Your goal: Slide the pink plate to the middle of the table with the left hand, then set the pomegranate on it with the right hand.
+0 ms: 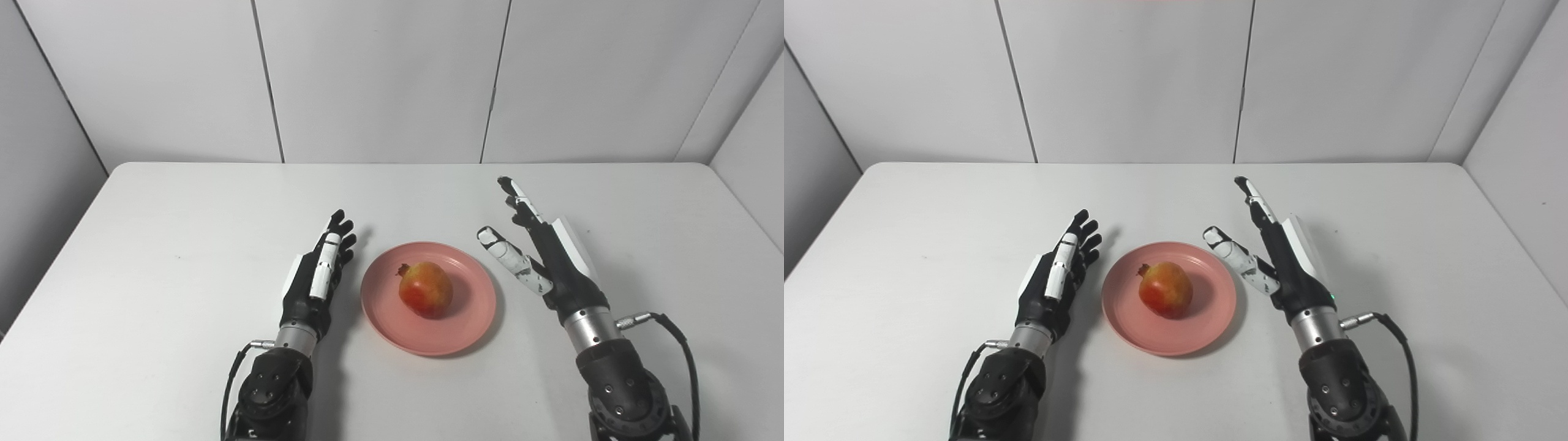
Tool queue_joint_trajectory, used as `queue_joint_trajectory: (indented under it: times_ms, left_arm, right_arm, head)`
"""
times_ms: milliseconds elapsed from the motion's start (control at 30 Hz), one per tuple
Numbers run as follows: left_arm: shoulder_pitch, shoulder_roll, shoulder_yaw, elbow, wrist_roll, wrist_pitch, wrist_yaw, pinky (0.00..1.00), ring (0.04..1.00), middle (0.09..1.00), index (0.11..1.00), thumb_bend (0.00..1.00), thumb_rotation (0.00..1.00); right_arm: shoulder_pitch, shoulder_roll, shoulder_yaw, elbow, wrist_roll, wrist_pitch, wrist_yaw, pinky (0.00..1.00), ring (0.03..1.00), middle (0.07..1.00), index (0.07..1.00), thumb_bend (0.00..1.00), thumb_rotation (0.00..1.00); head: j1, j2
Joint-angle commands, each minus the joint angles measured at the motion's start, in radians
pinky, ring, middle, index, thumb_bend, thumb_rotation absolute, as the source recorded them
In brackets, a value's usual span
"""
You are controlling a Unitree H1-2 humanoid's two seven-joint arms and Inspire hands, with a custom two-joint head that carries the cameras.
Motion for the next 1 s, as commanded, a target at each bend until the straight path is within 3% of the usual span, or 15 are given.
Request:
queue_joint_trajectory:
  times_ms: [0, 100, 167, 233, 367, 733, 967]
  left_arm:
    - [-0.012, -0.004, -0.008, -0.047, 0.002, -0.014, -0.004, 0.98, 0.963, 0.977, 0.97, 0.41, 1.0]
    - [0.005, -0.001, -0.011, -0.061, 0.006, -0.026, -0.003, 0.99, 0.968, 0.983, 0.976, 0.4, 1.0]
    - [0.018, 0.004, -0.014, -0.071, 0.008, -0.032, -0.004, 0.99, 0.974, 0.988, 0.979, 0.4, 1.0]
    - [0.031, 0.011, -0.017, -0.079, 0.015, -0.039, -0.006, 0.99, 0.975, 0.987, 0.977, 0.38, 1.0]
    - [0.053, 0.021, -0.018, -0.082, 0.016, -0.046, -0.007, 0.99, 0.975, 0.986, 0.974, 0.37, 1.0]
    - [0.078, 0.046, -0.01, -0.053, -0.002, -0.089, -0.025, 1.0, 0.989, 0.998, 0.993, 0.36, 1.0]
    - [0.079, 0.056, -0.006, -0.037, -0.017, -0.098, -0.041, 1.0, 0.995, 1.0, 0.996, 0.37, 1.0]
  right_arm:
    - [-0.016, 0.029, -0.02, -0.011, 0.069, -0.018, -0.024, 0.94, 0.964, 0.969, 0.962, 0.67, 1.0]
    - [0.003, 0.057, -0.047, -0.014, 0.15, 0.019, -0.024, 0.98, 0.987, 0.983, 0.968, 0.64, 1.0]
    - [0.015, 0.064, -0.052, -0.011, 0.181, 0.015, -0.027, 1.0, 0.997, 0.987, 0.969, 0.56, 1.0]
    - [0.02, 0.064, -0.053, 0.006, 0.221, -0.008, -0.018, 0.99, 0.994, 0.992, 0.98, 0.4, 1.0]
    - [0.028, 0.077, -0.063, 0.044, 0.317, -0.038, -0.014, 0.96, 0.974, 0.989, 0.983, 0.26, 1.0]
    - [0.035, 0.076, -0.043, 0.131, 0.394, -0.088, -0.022, 1.0, 0.996, 1.0, 1.0, 0.22, 1.0]
    - [0.036, 0.075, -0.045, 0.138, 0.41, -0.08, -0.031, 1.0, 1.0, 1.0, 1.0, 0.22, 1.0]
  head:
    - [0.004, 0.0]
    - [0.007, 0.0]
    - [0.005, 0.001]
    - [0.005, 0.002]
    - [0.002, 0.003]
    - [0.006, 0.006]
    - [0.001, 0.005]
